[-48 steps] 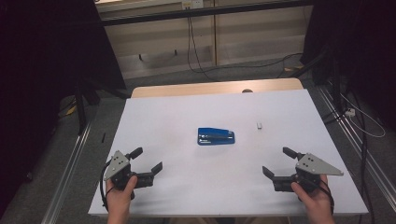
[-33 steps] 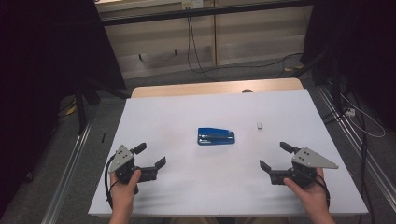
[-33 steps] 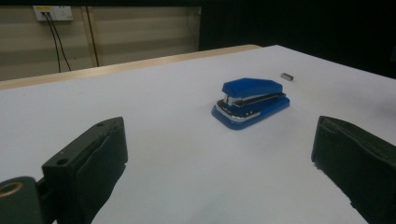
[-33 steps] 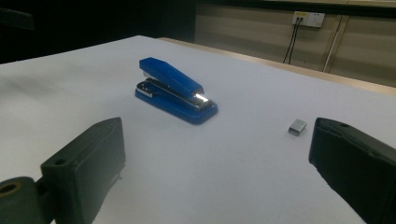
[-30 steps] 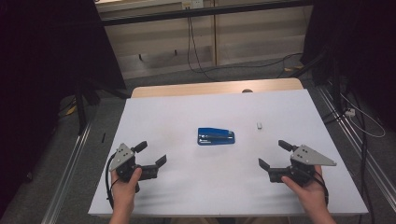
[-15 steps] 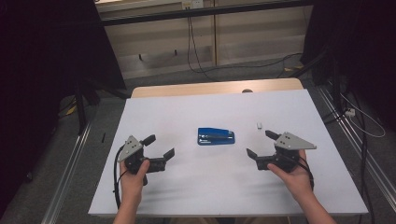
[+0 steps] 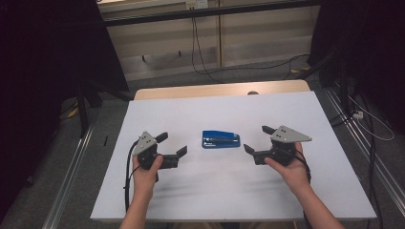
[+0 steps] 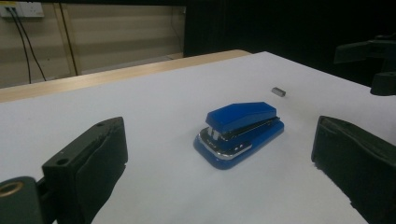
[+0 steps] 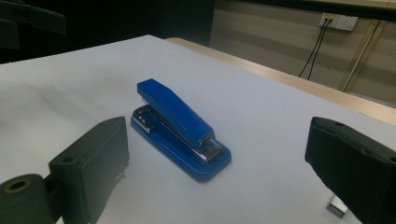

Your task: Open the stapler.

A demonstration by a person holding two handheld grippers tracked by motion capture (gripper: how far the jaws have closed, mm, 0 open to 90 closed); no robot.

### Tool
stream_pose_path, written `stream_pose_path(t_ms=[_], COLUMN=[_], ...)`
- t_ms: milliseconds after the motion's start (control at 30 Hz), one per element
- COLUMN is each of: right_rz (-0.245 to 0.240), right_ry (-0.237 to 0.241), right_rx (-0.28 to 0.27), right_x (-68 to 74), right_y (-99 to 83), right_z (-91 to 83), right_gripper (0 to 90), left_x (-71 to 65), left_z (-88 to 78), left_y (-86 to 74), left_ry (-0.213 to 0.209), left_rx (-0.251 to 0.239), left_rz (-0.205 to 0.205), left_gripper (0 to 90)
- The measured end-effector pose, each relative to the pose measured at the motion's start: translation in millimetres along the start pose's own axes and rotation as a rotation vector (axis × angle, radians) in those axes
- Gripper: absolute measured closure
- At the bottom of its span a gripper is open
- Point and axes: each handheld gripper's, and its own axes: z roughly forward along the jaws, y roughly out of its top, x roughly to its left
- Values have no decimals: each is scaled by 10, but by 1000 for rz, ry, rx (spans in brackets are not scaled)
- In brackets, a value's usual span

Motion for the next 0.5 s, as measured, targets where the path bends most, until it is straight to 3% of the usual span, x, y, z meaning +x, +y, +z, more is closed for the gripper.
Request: stream_pose_path(t_ms=[133,233,500], right_rz=[6,6,0], right_ry=[11,20,51], right_rx=[4,4,29], right_x=[4,15,74], right_y=[18,30,51], right_z=[68,115,261], right_gripper=[81,92,129], left_x=[-16,-36,19], left_z=[114,195,353], left_y=[29,44,59], left_ry=[-16,-30,-28], left_rx=[16,32,57], left_rz=[-6,14,-30], left_gripper=[37,37,38])
